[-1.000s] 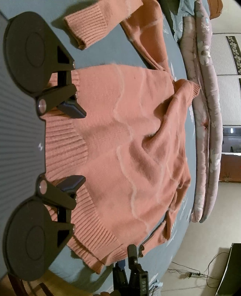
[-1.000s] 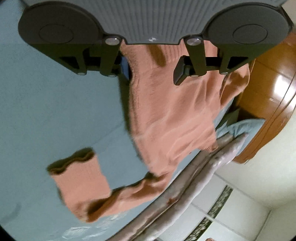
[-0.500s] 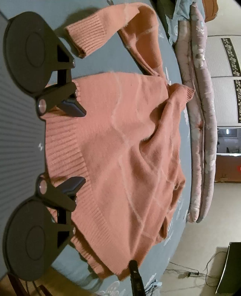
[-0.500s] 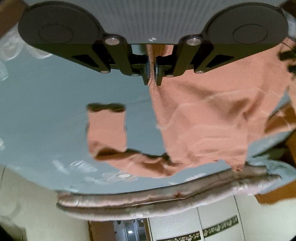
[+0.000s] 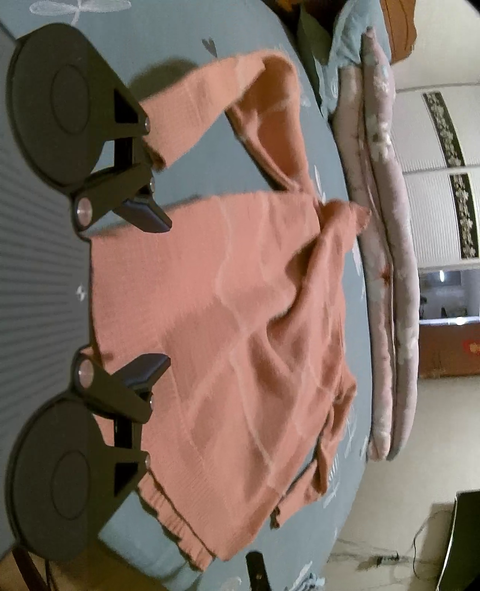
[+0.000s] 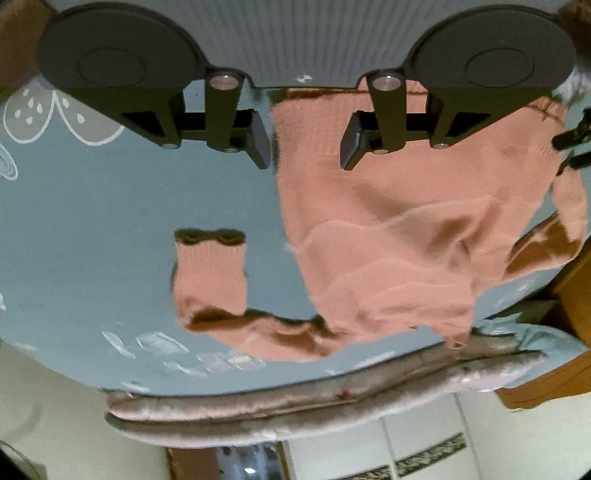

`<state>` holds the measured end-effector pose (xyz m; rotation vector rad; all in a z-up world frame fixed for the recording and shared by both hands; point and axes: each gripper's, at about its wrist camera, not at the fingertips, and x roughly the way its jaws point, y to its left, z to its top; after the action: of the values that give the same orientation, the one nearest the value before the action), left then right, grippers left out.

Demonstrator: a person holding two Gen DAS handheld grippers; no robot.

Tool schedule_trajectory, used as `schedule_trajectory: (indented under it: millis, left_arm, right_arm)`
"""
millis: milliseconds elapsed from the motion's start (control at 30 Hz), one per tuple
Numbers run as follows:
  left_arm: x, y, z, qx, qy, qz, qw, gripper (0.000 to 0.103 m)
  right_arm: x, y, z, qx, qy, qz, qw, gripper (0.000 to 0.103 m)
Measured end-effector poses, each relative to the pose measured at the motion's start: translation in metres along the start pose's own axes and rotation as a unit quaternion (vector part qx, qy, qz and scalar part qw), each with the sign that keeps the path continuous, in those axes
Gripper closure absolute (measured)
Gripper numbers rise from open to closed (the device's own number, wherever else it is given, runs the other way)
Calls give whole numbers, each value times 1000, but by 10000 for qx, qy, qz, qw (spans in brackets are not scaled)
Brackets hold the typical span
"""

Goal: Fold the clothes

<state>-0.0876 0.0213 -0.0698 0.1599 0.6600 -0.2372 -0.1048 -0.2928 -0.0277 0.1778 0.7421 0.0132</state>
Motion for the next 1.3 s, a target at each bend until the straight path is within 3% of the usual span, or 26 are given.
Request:
schedule_trajectory:
  millis: [167, 333, 433, 633, 733, 900, 1167, 1200, 1233, 1300]
  left_arm:
    - [-12, 26, -4, -403, 141, 241, 9988, 30]
    - [-27, 58, -9, -776, 252, 695, 9942, 30]
    - [-37, 74, -16, -969, 234, 930, 9907, 29]
    - [-55, 92, -33, -1234, 121, 1033, 9869, 25]
    - [-57, 98, -42, -1370, 94, 1061, 9848, 25]
    - [-56, 104, -52, -1573, 59, 1057, 9819, 25]
    - [-46, 105, -59, -1763, -7, 857, 9806, 25]
    - [-46, 105, -59, -1778, -4, 850, 9804, 25]
    - [-47, 105, -59, -1781, -6, 838, 9804, 25]
    - [-46, 104, -59, -1737, -19, 766, 9818, 25]
  right_arm:
    - [19, 61, -6, -956, 48, 404, 9946, 55]
    - [40, 152, -20, -2300, 22, 1048, 9675, 51]
    - [44, 210, -36, -3223, -156, 1403, 9360, 48]
    - [38, 287, -77, -5023, -561, 1573, 8484, 35]
    - [46, 300, -94, -5730, -649, 1214, 8079, 34]
    - [60, 309, -103, -6465, -1064, 348, 7546, 32]
    - [76, 334, -110, -6758, -1516, 137, 7212, 33]
    - [79, 337, -109, -6725, -1540, 154, 7238, 39]
    - [80, 338, -105, -6626, -1549, 135, 7326, 63]
    - [81, 337, -95, -6352, -1581, 78, 7560, 87]
